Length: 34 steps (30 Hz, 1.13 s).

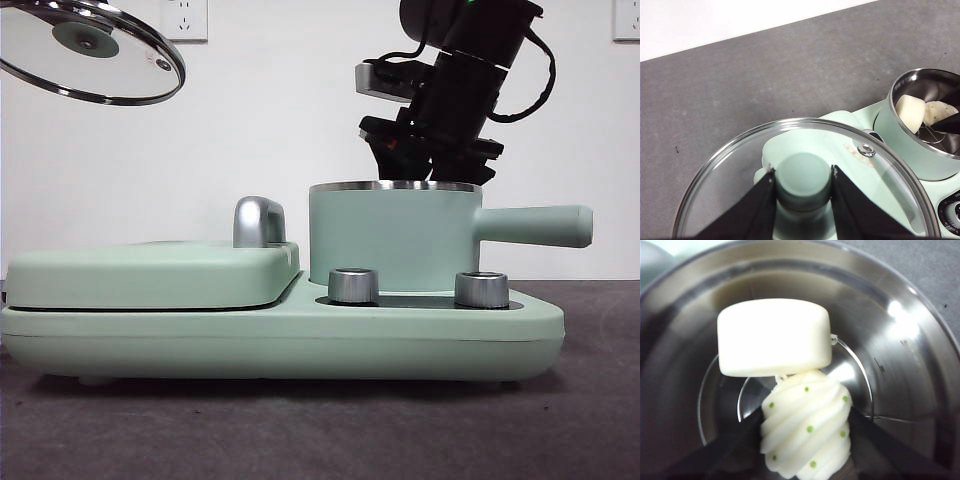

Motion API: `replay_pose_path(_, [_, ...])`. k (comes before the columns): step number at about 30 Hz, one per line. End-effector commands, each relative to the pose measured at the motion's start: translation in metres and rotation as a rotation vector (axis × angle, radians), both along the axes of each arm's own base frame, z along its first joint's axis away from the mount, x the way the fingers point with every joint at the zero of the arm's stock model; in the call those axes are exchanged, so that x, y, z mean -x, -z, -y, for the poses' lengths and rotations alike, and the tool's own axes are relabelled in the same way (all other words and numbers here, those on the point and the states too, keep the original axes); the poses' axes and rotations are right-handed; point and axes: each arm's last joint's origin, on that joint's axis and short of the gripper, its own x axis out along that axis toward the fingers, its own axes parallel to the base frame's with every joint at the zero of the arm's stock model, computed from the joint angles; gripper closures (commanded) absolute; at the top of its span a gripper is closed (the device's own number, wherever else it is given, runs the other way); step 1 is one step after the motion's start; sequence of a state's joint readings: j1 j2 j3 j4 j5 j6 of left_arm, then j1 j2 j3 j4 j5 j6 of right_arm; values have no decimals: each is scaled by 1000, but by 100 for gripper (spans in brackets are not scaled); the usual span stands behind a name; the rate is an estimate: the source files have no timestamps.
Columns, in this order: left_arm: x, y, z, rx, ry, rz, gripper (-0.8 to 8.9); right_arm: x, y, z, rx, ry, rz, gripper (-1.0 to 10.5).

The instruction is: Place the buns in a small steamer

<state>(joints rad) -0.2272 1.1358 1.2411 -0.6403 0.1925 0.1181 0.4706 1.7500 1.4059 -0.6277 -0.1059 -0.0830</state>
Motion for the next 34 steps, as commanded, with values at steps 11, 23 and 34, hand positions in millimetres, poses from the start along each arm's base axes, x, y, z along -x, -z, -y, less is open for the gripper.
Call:
replay_pose_path(11, [0, -8, 1, 12, 8, 43, 803, 23, -95, 6, -53, 6, 17, 586])
replay_pose_path(23, [0, -8, 1, 12, 8, 42, 803, 158, -85, 68, -306, 13, 413, 591])
replay_pose_path(34, [1, -6, 2, 24, 41, 21, 803, 238, -47, 116, -321, 74, 472, 592])
